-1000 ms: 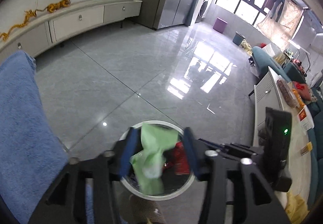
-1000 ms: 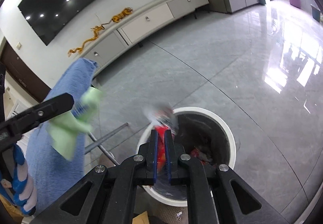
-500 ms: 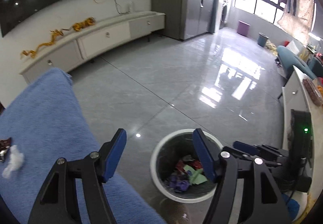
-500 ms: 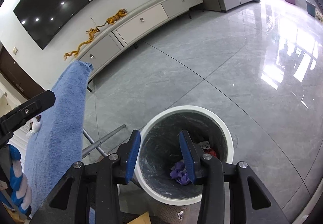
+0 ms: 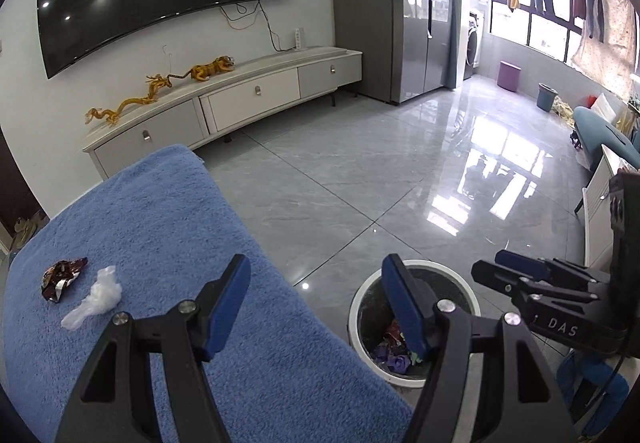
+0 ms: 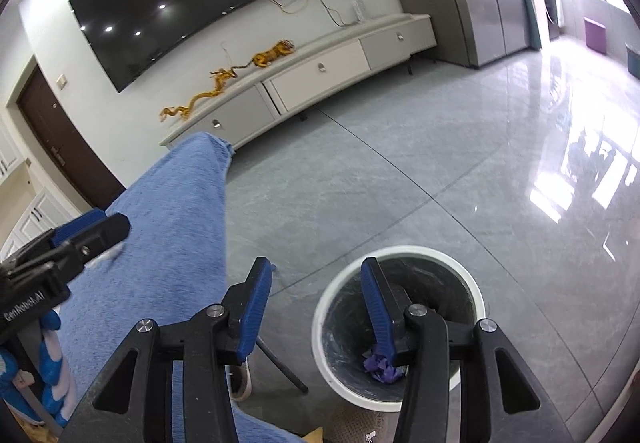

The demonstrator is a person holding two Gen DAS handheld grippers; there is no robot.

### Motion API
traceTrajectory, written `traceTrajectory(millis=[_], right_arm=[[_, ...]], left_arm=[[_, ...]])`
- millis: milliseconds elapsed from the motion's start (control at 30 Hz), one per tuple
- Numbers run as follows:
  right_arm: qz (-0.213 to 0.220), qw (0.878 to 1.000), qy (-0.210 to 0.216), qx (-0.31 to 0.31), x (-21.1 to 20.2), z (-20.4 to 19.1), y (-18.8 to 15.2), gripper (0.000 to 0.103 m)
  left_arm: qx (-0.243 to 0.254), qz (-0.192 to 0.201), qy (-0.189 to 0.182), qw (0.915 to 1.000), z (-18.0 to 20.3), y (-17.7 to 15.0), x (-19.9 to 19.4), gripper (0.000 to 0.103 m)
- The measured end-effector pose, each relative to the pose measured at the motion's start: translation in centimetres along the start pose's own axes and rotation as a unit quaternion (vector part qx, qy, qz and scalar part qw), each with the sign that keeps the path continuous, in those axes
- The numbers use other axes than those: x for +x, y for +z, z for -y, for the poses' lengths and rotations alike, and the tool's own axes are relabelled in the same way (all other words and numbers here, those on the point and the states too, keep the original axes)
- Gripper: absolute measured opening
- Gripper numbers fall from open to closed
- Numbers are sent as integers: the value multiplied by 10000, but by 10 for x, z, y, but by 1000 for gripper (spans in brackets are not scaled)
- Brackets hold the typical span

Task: Collect trash
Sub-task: 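Move both grippers back over the table toward the brown wrapper and clear plastic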

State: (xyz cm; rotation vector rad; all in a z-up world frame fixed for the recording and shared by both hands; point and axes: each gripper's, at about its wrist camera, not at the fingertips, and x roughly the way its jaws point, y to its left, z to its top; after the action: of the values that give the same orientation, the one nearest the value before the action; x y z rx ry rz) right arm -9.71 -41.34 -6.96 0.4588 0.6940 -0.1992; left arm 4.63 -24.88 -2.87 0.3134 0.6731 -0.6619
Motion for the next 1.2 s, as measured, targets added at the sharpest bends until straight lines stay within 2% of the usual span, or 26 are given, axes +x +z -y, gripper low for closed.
traceTrajectory(millis=[200,300,467,667,900,1200], right_arm=[[61,9997,69,-225,-8,-25,2,47],[42,9993,110,-351,-9,-40,2,48],[12,9981,192,-591,-8,-67,1,49],[-29,9950,313,-949,-6,-103,-1,52],[-85,9900,422,-1344,-2,-151,-7,52],[-105,9846,564,-1650,-9,-193,-15,55]], left_arm=[[-150,62,94,9998,-20,-10,-15,70],[-245,97,210,9994,-33,-16,-22,73],[-451,96,411,9981,-63,-32,-35,74],[-806,51,636,9947,-104,-54,-53,74],[-1179,177,832,9894,-144,-78,-77,74],[-1405,322,1077,9837,-169,-102,-106,74]])
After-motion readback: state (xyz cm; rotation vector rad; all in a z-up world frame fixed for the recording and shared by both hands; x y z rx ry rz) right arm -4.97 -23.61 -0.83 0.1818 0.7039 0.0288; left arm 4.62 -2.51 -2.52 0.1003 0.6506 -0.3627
